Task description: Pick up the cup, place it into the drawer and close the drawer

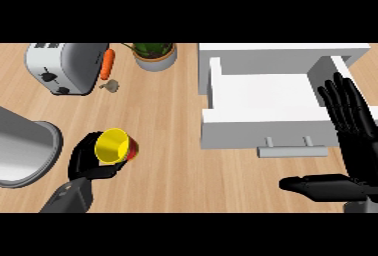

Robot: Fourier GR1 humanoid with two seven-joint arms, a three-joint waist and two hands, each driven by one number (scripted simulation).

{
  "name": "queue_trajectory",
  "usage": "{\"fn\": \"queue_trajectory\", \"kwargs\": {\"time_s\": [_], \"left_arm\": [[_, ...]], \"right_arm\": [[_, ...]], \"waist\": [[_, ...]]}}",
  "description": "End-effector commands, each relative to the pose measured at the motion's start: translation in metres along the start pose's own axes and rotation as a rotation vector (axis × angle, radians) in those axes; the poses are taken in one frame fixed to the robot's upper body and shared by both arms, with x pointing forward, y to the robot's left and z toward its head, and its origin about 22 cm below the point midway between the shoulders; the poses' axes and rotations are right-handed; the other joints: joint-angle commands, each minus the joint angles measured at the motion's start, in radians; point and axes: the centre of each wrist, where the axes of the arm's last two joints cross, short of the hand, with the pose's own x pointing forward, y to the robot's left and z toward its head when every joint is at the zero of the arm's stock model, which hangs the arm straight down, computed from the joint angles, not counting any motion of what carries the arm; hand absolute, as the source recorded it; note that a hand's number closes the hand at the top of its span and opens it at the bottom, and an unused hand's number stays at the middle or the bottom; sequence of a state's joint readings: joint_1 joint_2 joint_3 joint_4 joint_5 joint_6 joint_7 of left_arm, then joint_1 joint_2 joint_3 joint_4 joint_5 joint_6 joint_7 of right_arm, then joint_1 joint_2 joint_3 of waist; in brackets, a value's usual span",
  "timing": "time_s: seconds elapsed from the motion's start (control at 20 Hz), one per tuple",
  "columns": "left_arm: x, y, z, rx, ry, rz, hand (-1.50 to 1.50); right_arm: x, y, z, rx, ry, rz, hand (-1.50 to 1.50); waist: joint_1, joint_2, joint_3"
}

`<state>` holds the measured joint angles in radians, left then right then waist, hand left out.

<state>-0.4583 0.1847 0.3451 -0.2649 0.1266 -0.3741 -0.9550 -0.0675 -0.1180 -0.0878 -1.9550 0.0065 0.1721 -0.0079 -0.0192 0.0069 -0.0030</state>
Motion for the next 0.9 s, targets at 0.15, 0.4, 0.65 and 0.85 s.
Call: {"fn": "queue_trajectory", "kwargs": {"time_s": [0.15,0.4,0.65,0.85], "left_arm": [[0.012,-0.002,-0.018,-0.096,-0.206,0.098,1.5],[0.005,-0.005,-0.009,-0.017,-0.266,0.087,1.5],[0.035,0.006,-0.043,-0.038,-0.316,0.076,1.5],[0.042,0.001,-0.049,-0.074,-0.377,0.095,1.5]], "right_arm": [[-0.016,-0.004,-0.007,-0.015,0.011,0.019,-1.5],[0.004,0.002,-0.018,-0.011,-0.006,0.01,-1.5],[-0.002,-0.01,-0.007,-0.003,-0.008,0.033,-1.5],[-0.002,-0.024,0.006,0.003,0.019,0.028,-1.5]], "waist": [[0.004,0.004,0.0],[0.007,0.001,0.0],[0.001,0.0,0.0],[0.012,-0.008,0.003]]}}
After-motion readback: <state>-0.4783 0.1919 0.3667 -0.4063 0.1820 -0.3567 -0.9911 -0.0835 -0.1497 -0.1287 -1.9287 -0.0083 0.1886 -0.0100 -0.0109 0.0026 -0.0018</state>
